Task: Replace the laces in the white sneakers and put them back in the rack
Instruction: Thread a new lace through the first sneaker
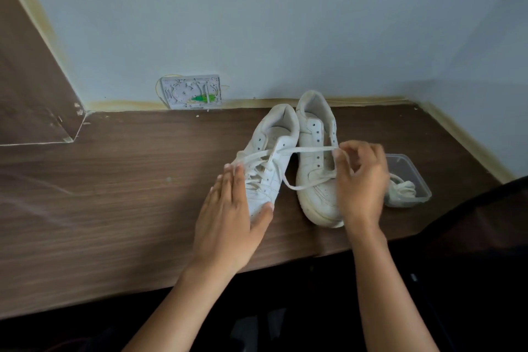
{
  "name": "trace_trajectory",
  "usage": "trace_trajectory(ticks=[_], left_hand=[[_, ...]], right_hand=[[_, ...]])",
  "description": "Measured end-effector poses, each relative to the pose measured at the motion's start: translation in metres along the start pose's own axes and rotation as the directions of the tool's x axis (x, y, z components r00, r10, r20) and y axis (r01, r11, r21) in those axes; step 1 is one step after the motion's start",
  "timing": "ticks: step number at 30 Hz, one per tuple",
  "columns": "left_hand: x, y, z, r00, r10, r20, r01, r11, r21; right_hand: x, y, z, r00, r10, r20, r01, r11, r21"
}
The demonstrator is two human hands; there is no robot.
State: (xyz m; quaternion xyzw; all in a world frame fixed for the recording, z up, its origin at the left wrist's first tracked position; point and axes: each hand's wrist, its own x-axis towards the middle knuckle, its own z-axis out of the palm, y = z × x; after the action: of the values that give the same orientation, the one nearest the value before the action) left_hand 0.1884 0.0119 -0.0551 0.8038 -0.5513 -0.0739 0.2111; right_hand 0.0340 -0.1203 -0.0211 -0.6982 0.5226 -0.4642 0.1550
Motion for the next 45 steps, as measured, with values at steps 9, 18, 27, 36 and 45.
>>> trace_trajectory(ticks=[9,18,27,36,45], left_hand=[[0.000,0.004,0.010,0.994,0.070,-0.088,-0.062,0.994,0.085],[-0.001,0.005,0.007,0.997,0.066,-0.035,-0.065,0.997,0.036],[0.001,0.004,0.009,0.999,0.046,-0.010,-0.045,0.998,0.034],[0.001,0.003,0.014,0.996,0.055,-0.067,-0.051,0.997,0.051],[0.001,0.004,0.011,0.999,0.053,-0.007,-0.053,0.997,0.058]], right_hand=[[-0.031,-0.028,0.047,0.938,-0.279,0.205,0.269,0.960,0.077],[0.012,0.007,-0.003,0.993,0.056,-0.100,-0.054,0.998,0.028],[-0.009,-0.017,0.020,0.970,-0.200,0.141,0.191,0.979,0.070],[-0.007,-0.014,0.027,0.969,-0.232,0.080,0.233,0.972,-0.013],[0.001,-0.007,0.008,0.995,-0.091,-0.031,0.090,0.996,-0.012]])
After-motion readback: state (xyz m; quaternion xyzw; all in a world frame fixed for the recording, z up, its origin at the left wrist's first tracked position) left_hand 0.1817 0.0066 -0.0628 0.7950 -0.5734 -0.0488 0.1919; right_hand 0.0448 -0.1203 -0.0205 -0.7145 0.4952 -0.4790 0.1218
